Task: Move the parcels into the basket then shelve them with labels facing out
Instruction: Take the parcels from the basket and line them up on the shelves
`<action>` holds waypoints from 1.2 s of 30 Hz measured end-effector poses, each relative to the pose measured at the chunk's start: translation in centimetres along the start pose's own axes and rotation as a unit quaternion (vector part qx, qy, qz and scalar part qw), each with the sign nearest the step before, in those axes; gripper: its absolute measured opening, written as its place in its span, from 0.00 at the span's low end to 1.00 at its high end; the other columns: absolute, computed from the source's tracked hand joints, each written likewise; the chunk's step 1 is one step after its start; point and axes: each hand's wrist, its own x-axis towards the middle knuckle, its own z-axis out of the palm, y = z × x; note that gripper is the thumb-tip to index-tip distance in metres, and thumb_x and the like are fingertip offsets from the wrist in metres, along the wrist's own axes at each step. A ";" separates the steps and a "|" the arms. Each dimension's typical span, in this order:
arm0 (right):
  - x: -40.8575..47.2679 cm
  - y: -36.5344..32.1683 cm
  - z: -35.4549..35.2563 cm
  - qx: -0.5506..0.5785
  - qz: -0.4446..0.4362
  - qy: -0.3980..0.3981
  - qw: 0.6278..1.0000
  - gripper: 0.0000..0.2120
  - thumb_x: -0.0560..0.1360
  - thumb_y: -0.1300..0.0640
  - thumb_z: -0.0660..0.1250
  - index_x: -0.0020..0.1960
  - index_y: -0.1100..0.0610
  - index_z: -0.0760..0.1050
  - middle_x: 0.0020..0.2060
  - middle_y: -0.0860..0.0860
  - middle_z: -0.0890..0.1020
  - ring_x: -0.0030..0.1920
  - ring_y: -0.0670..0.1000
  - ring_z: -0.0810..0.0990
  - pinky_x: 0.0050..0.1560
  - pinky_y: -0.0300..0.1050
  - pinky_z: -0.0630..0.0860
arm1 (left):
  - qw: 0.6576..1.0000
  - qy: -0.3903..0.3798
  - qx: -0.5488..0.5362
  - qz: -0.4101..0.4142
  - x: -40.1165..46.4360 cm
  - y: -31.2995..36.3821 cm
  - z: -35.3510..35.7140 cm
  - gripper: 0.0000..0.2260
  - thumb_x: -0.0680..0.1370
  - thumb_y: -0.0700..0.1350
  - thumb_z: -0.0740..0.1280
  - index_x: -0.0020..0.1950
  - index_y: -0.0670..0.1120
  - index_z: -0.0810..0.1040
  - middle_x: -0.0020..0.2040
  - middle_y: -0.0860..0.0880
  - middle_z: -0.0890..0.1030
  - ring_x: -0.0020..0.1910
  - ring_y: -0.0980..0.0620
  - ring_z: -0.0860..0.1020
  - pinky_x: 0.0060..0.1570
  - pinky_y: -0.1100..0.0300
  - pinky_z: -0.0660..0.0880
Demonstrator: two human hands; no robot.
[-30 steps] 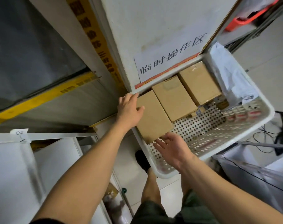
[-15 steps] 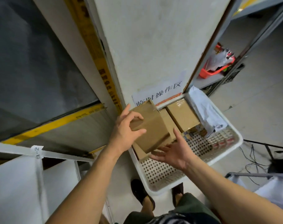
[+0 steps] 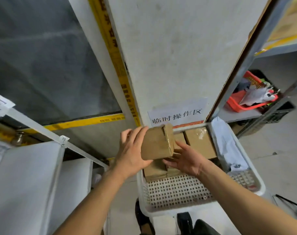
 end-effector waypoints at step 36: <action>-9.8 8.2 12.8 -0.489 -0.204 -0.232 0.816 0.34 0.80 0.56 0.71 0.82 0.41 0.63 0.74 0.44 0.77 0.71 0.52 0.78 0.66 0.58 0.76 | 0.803 0.173 -0.463 -0.334 -19.4 -1.6 -9.6 0.23 0.82 0.56 0.70 0.71 0.78 0.68 0.66 0.67 0.80 0.69 0.59 0.77 0.70 0.50 0.76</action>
